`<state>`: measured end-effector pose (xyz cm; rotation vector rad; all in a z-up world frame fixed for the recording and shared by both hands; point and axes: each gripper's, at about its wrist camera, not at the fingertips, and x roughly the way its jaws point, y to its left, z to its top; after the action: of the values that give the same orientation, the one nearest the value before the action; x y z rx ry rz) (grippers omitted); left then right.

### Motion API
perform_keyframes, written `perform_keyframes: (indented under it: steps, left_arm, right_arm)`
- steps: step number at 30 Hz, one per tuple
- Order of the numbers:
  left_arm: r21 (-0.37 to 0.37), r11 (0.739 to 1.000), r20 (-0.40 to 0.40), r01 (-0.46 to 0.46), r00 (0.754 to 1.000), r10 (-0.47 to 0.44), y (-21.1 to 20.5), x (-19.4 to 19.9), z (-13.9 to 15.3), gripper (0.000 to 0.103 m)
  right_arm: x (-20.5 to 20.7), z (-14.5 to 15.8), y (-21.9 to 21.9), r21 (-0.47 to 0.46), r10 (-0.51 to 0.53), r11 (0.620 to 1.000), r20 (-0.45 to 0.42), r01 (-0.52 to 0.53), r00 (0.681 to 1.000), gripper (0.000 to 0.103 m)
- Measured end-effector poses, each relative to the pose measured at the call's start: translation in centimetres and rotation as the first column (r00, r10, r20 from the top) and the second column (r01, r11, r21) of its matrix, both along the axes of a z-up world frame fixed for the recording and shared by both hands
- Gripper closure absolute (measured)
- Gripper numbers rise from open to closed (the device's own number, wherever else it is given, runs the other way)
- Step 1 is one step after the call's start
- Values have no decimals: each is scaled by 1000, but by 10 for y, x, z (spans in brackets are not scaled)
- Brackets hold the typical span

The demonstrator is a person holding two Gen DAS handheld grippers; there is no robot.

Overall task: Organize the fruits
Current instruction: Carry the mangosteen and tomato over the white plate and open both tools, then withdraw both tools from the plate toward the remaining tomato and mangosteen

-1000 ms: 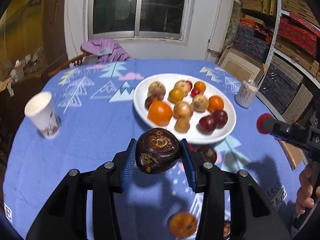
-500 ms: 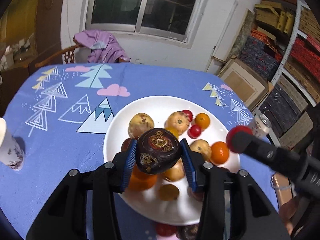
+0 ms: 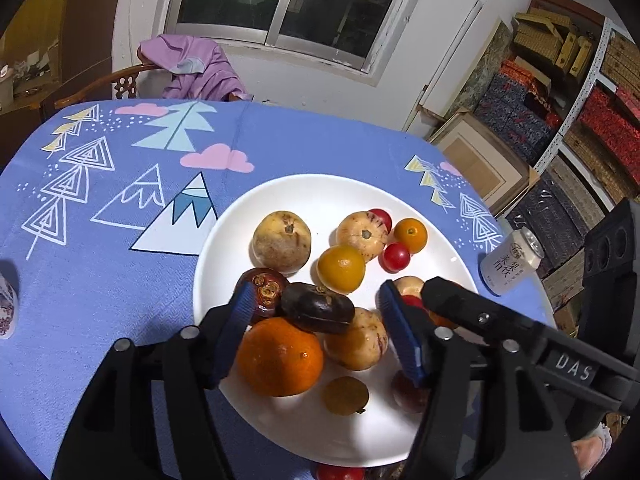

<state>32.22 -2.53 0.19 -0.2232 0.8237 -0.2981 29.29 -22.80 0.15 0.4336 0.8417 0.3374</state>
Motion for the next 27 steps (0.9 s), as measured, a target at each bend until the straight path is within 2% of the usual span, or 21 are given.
perform_keyframes:
  steps: [5,9,11,12,14,15,17,20,23,27]
  left_arm:
    - [7,1000,48,-26,999,26,7,-15,19,28]
    - [39,997,115,-65,992,60,17,-47,35,13]
    - [92,993,129,-74,990,62,20,-61,39,13]
    - [125,989,136,-85,988,67,22,-69,43,13]
    - [142,983,149,-117,984,96,30,-90,45,13]
    - [139,984,143,-113,985,93,34,-100,44,13]
    - [135,985,149,-104,985,83,43,-129,37,10]
    - [188,976,140,-114,986,88,51,-162,18,9]
    - [223,967,113,-123,989,100,53,-175,2,9]
    - [238,965,90,-108,992,88,44,-167,-10,9]
  right_arm:
    - [-11,20,-8,40,-22,999,41,20,999,49]
    - [-33,49,-9,82,-10,997,91,3,996,42]
    - [-51,67,-6,94,4,995,130,-16,992,42]
    - [-60,73,-5,96,13,995,143,-26,990,38]
    - [-84,84,-3,90,33,995,177,-49,984,29]
    - [-96,85,-2,82,40,995,191,-57,981,29]
    - [-124,82,-3,61,53,996,217,-68,975,29]
    - [-156,62,-8,31,55,997,221,-63,974,29]
    - [-170,31,-16,17,36,999,163,-39,986,29]
    - [-164,7,-33,80,-10,997,67,5,998,29]
